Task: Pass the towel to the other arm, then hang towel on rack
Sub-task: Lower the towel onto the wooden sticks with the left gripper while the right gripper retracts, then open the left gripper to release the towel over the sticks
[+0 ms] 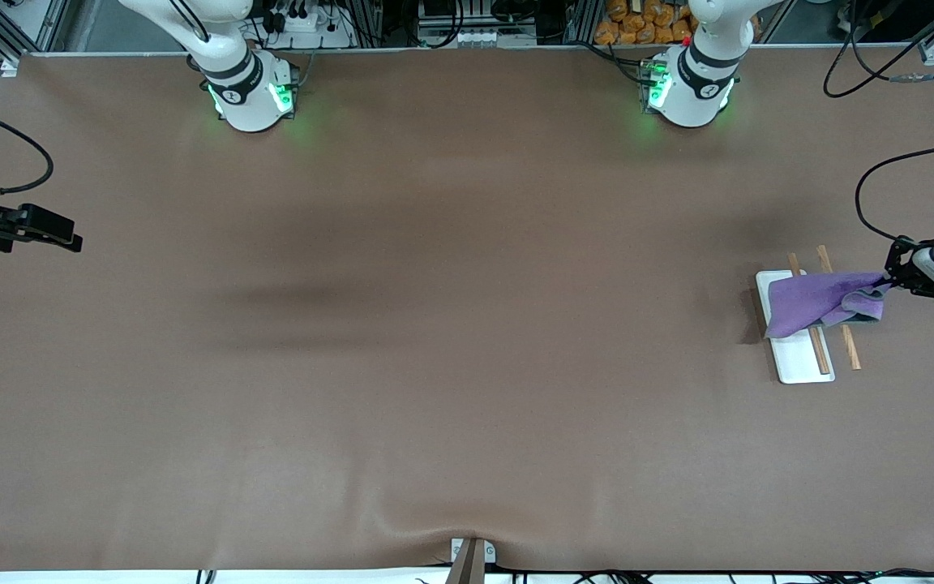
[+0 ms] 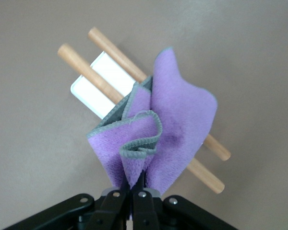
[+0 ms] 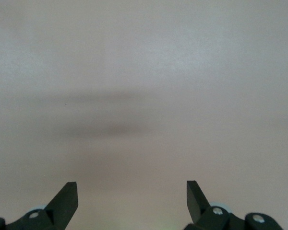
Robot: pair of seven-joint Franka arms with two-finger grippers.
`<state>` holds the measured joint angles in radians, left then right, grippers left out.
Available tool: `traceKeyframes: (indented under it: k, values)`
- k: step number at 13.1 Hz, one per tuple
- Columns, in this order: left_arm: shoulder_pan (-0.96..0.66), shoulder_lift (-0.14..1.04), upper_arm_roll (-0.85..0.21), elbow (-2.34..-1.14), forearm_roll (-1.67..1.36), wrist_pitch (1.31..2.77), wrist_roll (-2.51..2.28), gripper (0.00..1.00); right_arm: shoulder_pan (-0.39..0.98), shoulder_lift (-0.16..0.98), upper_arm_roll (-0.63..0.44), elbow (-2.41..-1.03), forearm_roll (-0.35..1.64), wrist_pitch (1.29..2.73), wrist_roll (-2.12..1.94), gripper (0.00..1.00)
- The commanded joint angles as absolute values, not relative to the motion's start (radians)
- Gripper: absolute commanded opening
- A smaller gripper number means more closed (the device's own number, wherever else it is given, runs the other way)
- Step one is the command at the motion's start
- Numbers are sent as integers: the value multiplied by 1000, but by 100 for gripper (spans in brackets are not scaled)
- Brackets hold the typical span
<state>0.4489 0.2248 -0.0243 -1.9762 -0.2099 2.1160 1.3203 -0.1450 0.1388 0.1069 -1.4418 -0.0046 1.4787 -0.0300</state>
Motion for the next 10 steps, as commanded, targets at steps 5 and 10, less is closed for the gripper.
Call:
traceKeyframes:
  k: [5, 10]
  values:
    - [488, 285, -37, -1951, -291, 2108, 1358, 0, -118, 94, 106, -1491, -5, 1489, 26, 100]
    - [480, 296, -38, -1907, -281, 2100, 1359, 100, -120, 94, 106, -1488, -5, 1483, 26, 100]
